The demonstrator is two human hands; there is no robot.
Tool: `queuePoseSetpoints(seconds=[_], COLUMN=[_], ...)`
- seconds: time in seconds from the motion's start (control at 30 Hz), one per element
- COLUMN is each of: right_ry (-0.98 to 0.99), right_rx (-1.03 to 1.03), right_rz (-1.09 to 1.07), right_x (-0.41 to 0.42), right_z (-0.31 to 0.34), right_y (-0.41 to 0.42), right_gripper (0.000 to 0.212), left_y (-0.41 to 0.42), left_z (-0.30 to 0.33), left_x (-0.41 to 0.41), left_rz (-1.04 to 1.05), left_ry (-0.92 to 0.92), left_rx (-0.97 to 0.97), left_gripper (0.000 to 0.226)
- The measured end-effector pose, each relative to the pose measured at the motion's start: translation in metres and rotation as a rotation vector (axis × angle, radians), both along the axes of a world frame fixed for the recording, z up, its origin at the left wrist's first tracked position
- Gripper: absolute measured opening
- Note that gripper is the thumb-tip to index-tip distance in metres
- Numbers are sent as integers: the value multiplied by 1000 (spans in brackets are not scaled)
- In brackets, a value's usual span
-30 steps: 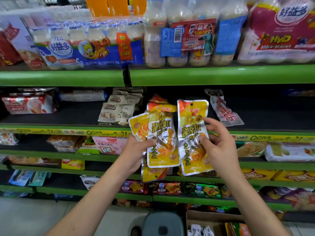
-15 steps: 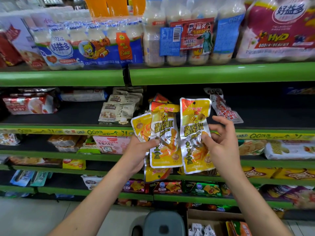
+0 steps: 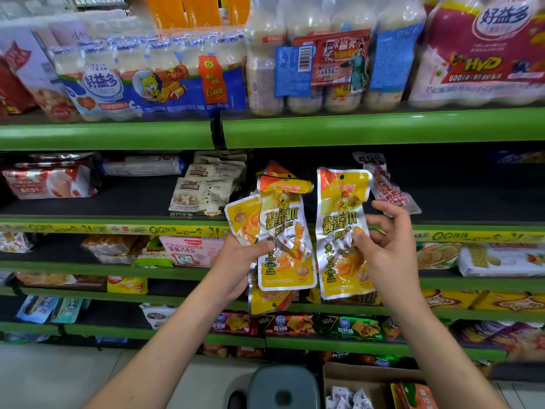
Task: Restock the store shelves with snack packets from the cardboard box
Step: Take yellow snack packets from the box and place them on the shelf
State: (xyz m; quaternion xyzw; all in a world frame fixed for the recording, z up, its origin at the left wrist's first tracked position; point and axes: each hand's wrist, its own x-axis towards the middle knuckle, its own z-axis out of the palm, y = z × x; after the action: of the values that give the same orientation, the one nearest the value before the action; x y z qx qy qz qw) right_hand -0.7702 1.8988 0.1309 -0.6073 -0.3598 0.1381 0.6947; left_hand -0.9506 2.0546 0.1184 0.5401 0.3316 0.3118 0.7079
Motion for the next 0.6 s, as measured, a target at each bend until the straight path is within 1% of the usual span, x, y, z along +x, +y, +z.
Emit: queuePoseSetpoints(seconds=[0.23,0.27,0.37,0.4,0.47,0.53,0.57,0.6], right_ry=[46,95,358,405,438,454,451,448], right_rx=[-1,6,31,10,-76,-178,-231,-280], right_rz=[-12,-6,58,73,104,117,111,106], right_x=[2,2,-1,-6,-16,-24,-27,-28], right_z=[0,-2,-8,-11,-17,-22,-22,-22], right_y=[4,6,16,21,31,38,41,44], right_gripper=[51,49,42,38,28,10,4,14], left_y=[2,2,0,-2,-7,-12,-13,-12], left_z=[0,0,-1,-2,-3,-4,-4,-2], left_x=[-1,-1,1,3,7,11,12,11], left_rz=[-11,-13,-23,-25,-32,-83,-102,-112], left_ry=[-1,-3,-25,-21,-5,-34,-47,-52], left_rx=[-8,-8,-22,-28,-35,-58,-70,-82], left_gripper=[37,38,38,37,32,23,23,25])
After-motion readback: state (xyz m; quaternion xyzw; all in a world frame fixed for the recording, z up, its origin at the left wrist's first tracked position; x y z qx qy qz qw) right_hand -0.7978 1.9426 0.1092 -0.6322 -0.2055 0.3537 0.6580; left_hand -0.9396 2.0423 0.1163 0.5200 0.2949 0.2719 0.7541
